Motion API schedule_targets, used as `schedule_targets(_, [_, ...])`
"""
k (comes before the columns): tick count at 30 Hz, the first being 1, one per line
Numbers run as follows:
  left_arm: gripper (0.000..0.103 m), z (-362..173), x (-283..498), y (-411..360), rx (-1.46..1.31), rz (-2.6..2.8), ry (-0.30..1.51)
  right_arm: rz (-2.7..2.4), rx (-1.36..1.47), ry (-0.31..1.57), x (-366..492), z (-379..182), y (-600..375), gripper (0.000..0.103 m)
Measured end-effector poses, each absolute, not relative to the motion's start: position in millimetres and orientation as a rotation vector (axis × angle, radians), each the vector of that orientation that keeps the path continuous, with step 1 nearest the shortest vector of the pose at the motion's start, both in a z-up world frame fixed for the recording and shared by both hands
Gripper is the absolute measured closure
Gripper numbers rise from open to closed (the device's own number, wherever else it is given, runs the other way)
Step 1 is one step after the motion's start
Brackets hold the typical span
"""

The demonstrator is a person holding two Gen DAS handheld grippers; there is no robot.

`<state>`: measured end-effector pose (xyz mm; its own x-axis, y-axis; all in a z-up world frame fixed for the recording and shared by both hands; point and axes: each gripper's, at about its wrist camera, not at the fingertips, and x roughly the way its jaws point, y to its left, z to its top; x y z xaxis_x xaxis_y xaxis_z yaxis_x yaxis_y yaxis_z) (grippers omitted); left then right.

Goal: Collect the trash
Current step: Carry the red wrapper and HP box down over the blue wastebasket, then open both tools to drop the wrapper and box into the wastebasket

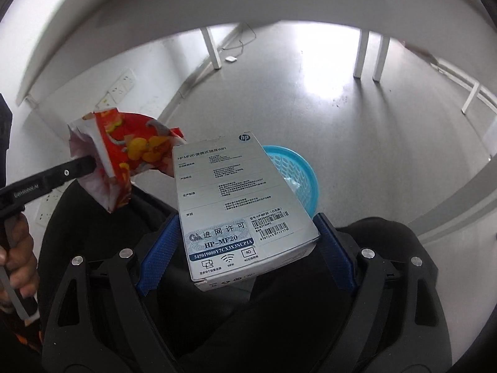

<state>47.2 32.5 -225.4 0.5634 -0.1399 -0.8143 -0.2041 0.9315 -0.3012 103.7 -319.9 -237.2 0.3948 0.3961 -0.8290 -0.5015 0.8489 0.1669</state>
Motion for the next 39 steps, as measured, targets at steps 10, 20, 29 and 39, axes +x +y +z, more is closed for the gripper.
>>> schedule_targets(10, [0.099, -276.2, 117.9, 47.4, -0.42, 0.078, 1.084, 0.515, -0.098, 1.159, 153.7, -286.9, -301.9, 0.022])
schedule_targets(20, [0.099, -330.6, 164.3, 57.2, -0.481, 0.109, 1.202, 0.479, -0.083, 1.253, 190.7, -322.6, -288.9, 0.022])
schedule_targets(29, [0.099, -366.2, 193.7, 54.8, -0.499, 0.144, 1.27, 0.443, -0.083, 1.334, 224.1, -359.9, -271.6, 0.022])
schedule_targets(39, [0.099, -409.1, 237.1, 63.8, -0.593, 0.176, 1.373, 0.415, -0.044, 1.466, 259.5, -411.9, -255.4, 0.022])
